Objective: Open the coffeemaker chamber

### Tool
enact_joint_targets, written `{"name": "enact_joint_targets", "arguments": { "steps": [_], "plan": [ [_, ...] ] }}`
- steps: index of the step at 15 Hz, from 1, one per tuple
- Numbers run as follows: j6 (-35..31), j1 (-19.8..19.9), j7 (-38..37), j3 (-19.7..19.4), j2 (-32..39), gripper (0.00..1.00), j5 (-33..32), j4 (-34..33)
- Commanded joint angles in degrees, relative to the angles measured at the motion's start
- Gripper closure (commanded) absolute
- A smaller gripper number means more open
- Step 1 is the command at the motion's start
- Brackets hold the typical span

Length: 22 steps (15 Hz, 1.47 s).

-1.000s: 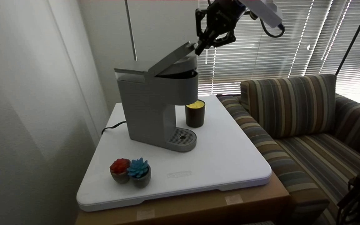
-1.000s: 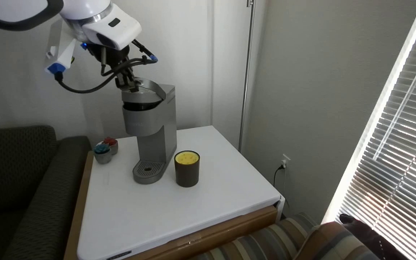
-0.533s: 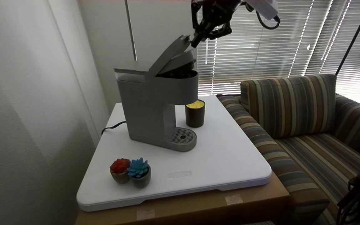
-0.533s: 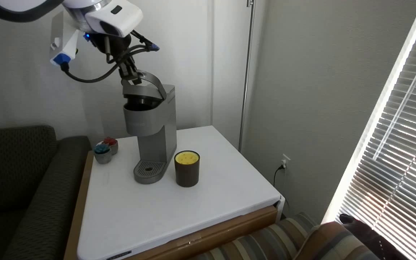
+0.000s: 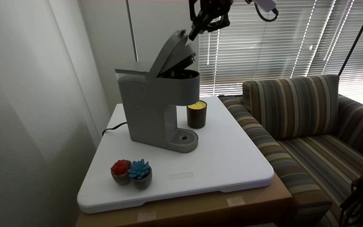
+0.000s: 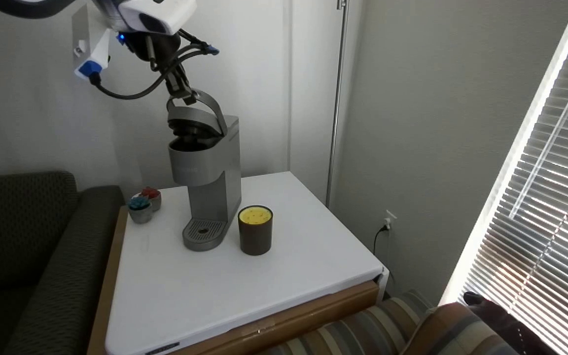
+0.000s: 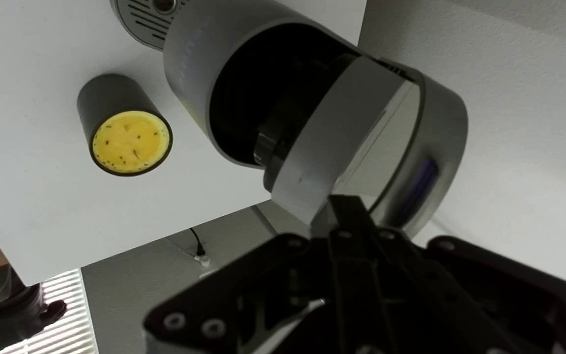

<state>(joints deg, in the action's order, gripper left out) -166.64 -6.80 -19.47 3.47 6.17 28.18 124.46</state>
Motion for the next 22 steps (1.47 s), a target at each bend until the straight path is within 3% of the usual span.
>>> {"name": "enact_joint_targets", "arguments": {
  "steps": [1,22],
  "plan": [
    [0.41,0.75,-1.36,0.34,-0.17,1.0,-2.43,-1.36],
    [0.85,0.6,-0.99,0.94,2.62,1.0,-3.09,-5.82]
  ]
}}
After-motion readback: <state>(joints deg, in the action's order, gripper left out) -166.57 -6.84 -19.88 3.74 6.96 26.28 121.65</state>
